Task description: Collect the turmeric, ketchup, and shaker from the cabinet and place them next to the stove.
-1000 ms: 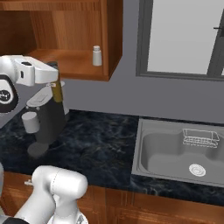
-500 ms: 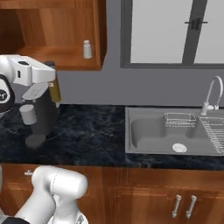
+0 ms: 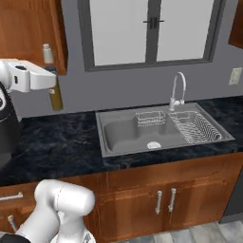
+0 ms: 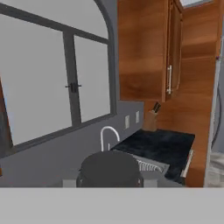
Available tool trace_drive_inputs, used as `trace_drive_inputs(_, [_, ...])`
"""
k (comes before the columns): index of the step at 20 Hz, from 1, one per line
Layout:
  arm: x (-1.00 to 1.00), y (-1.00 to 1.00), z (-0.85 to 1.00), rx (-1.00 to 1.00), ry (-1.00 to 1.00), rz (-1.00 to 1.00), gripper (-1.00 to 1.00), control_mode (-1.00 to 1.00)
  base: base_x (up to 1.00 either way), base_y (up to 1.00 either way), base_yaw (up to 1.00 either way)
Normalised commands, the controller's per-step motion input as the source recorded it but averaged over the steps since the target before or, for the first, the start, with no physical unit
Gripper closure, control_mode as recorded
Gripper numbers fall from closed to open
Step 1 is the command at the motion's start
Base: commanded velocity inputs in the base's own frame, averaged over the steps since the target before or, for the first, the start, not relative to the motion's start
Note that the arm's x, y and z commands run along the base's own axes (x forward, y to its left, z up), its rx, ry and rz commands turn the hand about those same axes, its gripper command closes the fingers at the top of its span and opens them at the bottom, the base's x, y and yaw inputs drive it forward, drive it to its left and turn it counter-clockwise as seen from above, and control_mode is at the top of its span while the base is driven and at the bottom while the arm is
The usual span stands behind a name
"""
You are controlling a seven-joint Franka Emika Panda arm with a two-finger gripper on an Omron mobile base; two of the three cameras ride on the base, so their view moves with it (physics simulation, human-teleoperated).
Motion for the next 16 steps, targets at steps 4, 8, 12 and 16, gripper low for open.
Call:
trace_drive_inputs(4, [0.00,0.00,0.00,0.00,0.00,0.00,1.00,1.00,0.18,-1.00,-0.37])
trace_drive_inputs(8, [0.00,0.00,0.00,0.00,0.00,0.00,1.00,1.00,0.19,-1.00,-0.32])
trace_drive_inputs(12, [0.00,0.00,0.00,0.00,0.00,0.00,1.00,1.00,0.19,-1.00,-0.32])
trace_drive_inputs(16, [0.00,0.00,0.00,0.00,0.00,0.00,1.00,1.00,0.21,-1.00,-0.33])
